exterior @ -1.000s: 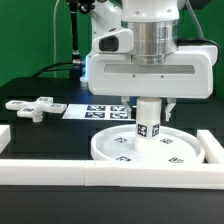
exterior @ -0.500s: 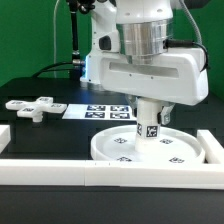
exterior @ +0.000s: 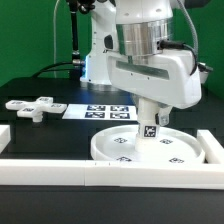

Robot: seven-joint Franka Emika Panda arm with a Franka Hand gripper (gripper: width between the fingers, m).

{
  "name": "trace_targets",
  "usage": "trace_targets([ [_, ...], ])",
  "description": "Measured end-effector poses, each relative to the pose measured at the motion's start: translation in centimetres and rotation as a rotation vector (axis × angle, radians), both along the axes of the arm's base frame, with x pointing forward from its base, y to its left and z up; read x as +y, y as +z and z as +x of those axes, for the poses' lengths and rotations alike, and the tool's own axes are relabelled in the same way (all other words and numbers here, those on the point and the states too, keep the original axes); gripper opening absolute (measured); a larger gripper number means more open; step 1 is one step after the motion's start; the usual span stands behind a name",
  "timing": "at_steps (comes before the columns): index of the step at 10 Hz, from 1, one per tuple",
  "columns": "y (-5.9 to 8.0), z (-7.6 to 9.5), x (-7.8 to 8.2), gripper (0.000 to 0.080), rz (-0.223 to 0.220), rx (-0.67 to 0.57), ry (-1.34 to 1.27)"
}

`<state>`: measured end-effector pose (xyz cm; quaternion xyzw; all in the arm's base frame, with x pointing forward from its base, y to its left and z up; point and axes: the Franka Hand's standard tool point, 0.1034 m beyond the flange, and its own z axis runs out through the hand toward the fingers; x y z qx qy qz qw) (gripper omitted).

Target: Assemble round table

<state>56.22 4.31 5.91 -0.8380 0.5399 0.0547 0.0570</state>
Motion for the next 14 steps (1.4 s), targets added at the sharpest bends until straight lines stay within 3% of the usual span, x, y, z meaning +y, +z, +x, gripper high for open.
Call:
trace_targets([
  [7, 0.1, 0.3, 0.1, 0.0415, 0.05, 0.007, -0.755],
  [12, -0.2, 0.3, 1.1, 0.0407, 0.107, 0.036, -1.036],
  [13, -0.2, 0.2, 1.3, 0.0569, 0.116, 0.045, -1.068],
  [14, -0.2, 0.2, 1.4, 0.0569, 0.118, 0.043, -1.056],
])
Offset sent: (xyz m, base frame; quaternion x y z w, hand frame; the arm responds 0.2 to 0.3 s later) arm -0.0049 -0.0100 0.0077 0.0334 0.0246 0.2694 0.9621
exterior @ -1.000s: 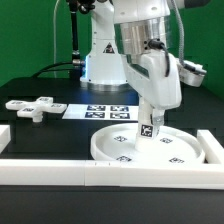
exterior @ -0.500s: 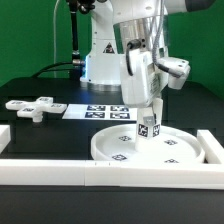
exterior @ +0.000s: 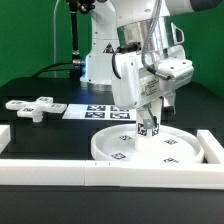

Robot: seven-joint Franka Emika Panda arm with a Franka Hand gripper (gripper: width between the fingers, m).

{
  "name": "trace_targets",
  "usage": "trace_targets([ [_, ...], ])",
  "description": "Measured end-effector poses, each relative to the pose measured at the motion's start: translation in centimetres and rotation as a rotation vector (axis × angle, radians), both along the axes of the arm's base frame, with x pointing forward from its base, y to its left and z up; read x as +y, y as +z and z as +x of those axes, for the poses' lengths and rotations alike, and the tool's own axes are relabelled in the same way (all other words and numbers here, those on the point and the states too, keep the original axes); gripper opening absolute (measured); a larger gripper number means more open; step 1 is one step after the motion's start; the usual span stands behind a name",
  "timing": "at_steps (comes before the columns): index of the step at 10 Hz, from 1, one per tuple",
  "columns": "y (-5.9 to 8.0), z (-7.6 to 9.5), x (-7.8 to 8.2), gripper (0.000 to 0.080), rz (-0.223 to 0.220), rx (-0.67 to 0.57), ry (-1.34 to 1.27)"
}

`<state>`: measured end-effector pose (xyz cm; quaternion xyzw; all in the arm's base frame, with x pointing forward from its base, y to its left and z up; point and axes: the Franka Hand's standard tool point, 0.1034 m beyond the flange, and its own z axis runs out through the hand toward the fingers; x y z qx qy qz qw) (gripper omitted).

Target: Assemble round table

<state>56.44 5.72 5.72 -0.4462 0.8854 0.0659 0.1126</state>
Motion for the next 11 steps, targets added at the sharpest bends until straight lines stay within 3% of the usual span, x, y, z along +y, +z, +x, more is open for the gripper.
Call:
trace_targets([
  [1, 0.0, 0.0, 0.2, 0.0635, 0.001, 0.0, 0.011],
  [3, 1.4, -0.3, 1.8, 0.0647, 0.011, 0.014, 0.196],
  [6, 3.1, -2.8, 3.1, 0.0649, 0.029, -0.013, 0.342],
  [11, 2.7, -2.8, 3.2, 0.0649, 0.028, -0.01, 0.351],
])
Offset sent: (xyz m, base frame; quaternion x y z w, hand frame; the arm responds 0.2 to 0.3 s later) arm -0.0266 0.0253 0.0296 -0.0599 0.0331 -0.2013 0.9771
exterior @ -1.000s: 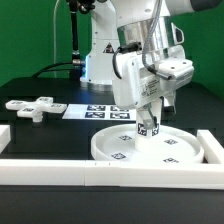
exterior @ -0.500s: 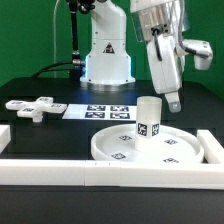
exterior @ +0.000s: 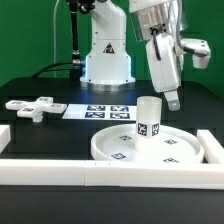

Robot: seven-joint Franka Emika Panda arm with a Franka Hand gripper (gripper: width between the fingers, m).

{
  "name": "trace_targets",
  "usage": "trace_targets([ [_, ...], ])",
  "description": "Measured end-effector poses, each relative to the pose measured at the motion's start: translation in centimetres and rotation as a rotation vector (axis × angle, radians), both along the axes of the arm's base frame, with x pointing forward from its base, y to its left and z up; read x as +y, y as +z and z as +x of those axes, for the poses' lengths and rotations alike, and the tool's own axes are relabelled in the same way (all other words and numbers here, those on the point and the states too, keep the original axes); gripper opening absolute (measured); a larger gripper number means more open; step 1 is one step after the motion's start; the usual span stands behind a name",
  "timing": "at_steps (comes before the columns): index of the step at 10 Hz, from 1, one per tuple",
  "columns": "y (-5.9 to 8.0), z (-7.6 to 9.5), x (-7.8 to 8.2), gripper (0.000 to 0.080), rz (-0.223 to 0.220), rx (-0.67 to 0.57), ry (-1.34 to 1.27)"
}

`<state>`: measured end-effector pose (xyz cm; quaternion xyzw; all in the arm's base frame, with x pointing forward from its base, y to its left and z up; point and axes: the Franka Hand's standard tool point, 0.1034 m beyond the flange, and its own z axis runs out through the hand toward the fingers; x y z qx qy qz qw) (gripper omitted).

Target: Assemble round table

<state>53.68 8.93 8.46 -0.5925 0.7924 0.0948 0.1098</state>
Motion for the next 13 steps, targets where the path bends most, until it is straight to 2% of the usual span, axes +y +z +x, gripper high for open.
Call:
trace_targets([
  [2, 0.4, -0.9, 0.6, 0.0649, 0.009, -0.006, 0.2],
  [4, 0.9, -1.7, 0.2, 0.0649, 0.022, -0.037, 0.336],
  [9, 0.7, -1.7, 0.2, 0.0649, 0.008, -0.122, 0.639],
  [10, 0.6, -2.2, -0.2, 0.0649, -0.016, -0.153, 0.885],
  [11, 0.5, -2.7, -0.6, 0.0649, -0.02, -0.157, 1.061],
  [13, 0.3, -3.7, -1.5, 0.0649, 0.008, -0.134, 1.311],
])
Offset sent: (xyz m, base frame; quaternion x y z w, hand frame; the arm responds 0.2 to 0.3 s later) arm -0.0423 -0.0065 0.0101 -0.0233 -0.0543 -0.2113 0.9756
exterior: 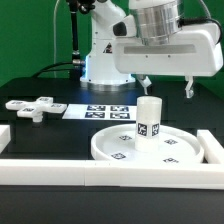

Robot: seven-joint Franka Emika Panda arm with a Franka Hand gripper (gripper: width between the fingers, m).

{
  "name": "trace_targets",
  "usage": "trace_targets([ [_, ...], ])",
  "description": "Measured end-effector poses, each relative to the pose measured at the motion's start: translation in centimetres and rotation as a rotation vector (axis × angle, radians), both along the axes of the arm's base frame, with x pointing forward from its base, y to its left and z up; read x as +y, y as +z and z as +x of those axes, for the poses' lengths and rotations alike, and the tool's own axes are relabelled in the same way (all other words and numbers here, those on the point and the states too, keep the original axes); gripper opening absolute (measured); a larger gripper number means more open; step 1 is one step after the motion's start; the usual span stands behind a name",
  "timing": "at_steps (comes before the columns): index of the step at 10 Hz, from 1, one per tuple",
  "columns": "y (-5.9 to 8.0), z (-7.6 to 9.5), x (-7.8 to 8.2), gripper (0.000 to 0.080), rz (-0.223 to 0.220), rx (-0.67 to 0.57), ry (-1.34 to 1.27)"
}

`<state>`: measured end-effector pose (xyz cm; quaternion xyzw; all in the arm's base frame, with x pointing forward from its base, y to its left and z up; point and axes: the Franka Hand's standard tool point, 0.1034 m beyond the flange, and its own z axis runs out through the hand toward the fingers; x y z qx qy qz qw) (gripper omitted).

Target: Assemble round table

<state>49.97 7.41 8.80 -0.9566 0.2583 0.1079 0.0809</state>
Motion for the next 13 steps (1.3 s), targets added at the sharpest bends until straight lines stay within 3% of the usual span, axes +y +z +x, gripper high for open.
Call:
trace_targets([
  [5, -0.1, -0.1, -0.5, 0.0649, 0.06, -0.071, 0.356],
  [6, -0.3, -0.3, -1.4, 0.0649, 0.051, -0.099, 0.542],
  [7, -0.7, -0.9, -3.0, 0.0649, 0.044, -0.131, 0.651],
  [9, -1.1, -2.7, -8.8, 0.0649, 0.052, -0.163, 0.761],
  [11, -0.3, -1.9, -13.9, 0.0649, 0.053, -0.195, 0.814],
  [12, 0.4, -1.4, -15.4, 0.0649, 0.055, -0.199, 0.803],
  [13, 0.3, -1.4, -15.4, 0.0649, 0.05, -0.202, 0.799],
])
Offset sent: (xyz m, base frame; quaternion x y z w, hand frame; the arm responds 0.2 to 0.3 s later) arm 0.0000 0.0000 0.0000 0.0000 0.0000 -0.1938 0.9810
